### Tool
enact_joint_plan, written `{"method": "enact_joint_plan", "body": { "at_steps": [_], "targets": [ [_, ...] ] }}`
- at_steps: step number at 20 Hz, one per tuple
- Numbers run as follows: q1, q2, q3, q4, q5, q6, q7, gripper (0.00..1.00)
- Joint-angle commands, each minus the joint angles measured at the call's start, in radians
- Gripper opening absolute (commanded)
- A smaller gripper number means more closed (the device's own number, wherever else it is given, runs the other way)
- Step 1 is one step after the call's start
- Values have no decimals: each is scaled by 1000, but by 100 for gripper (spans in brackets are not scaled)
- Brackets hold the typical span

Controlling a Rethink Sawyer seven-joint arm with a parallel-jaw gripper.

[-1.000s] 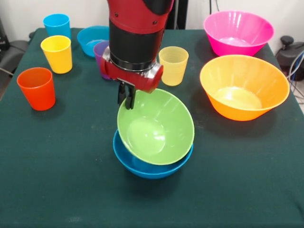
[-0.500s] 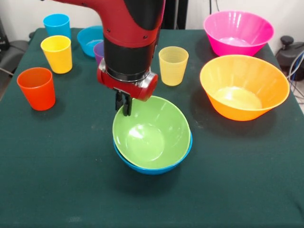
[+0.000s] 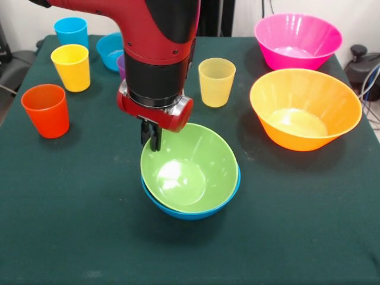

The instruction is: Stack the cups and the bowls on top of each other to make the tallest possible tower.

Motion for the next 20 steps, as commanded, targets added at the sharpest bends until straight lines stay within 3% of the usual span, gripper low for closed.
{"method": "enact_joint_plan", "body": {
  "at_steps": [1, 8, 11, 20],
  "targets": [
    [11, 71, 91, -6, -105, -50, -206, 0],
    [14, 56, 89, 10, -105, -23, -196, 0],
    [18, 23, 79, 59, -96, -8, -177, 0],
    [20, -7, 68, 132, -110, -55, -158, 0]
  ]
}}
